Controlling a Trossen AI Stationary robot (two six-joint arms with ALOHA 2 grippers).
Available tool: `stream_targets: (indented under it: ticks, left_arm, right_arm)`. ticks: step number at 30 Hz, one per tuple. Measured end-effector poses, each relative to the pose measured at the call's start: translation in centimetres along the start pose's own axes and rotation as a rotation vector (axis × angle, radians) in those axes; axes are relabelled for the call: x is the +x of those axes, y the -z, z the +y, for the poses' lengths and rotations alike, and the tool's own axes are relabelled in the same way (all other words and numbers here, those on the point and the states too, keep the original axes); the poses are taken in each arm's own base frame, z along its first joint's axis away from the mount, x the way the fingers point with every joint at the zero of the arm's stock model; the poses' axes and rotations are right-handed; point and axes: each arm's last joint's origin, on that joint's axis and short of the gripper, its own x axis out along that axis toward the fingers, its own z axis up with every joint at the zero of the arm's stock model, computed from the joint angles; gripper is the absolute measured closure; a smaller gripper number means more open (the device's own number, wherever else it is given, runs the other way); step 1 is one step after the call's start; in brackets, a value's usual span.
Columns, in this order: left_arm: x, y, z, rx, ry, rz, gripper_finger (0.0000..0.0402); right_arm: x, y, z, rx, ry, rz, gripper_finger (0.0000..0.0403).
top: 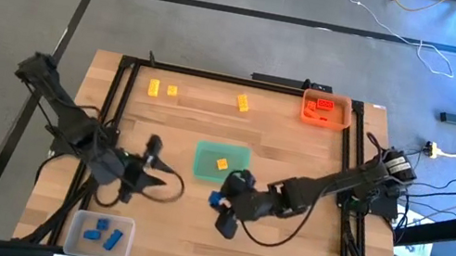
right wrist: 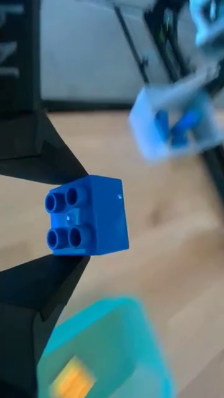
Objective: Sort & place blocks by color
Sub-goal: Put the blue game piece into the transparent bin
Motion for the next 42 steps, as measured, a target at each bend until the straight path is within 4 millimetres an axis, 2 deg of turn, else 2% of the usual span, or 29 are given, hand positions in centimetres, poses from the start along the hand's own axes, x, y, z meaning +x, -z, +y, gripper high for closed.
stream_targets:
  ticks: [6, 10, 14, 23, 29, 32, 42]
  left_arm:
    - [2.1, -1.2, -0.3, 0.293, -0.044, -0.041, 0.024]
    - [3.0, -1.8, 0.1, 0.394, -0.044, -0.105, 0.024]
    - [3.4, -2.2, 0.9, 0.42, -0.012, -0.206, 0.024]
    - [4.5, -1.7, 2.4, 0.495, 0.035, -0.27, 0.024]
    - [6.1, -1.7, 2.9, 0.503, 0.063, -0.317, 0.024]
    - [7.0, -1.3, 2.9, 0.557, 0.062, -0.28, 0.024]
    - [7.0, -1.2, 3.2, 0.671, 0.049, -0.307, 0.024]
  right_arm:
    - [0.5, -1.7, -0.6, -0.04, -0.136, -0.017, 0.0224]
    - [0.6, -2.2, -1.0, -0.035, -0.172, -0.011, 0.0224]
    - [0.7, -2.8, -1.2, -0.057, -0.217, -0.039, 0.0224]
    - [0.8, -3.5, -1.3, -0.084, -0.264, -0.075, 0.0224]
    - [1.0, -3.6, -1.6, -0.084, -0.259, -0.076, 0.0224]
    - [1.3, -3.6, -1.5, -0.081, -0.273, -0.069, 0.0224]
    - [1.9, -3.4, -1.6, -0.076, -0.275, -0.067, 0.0224]
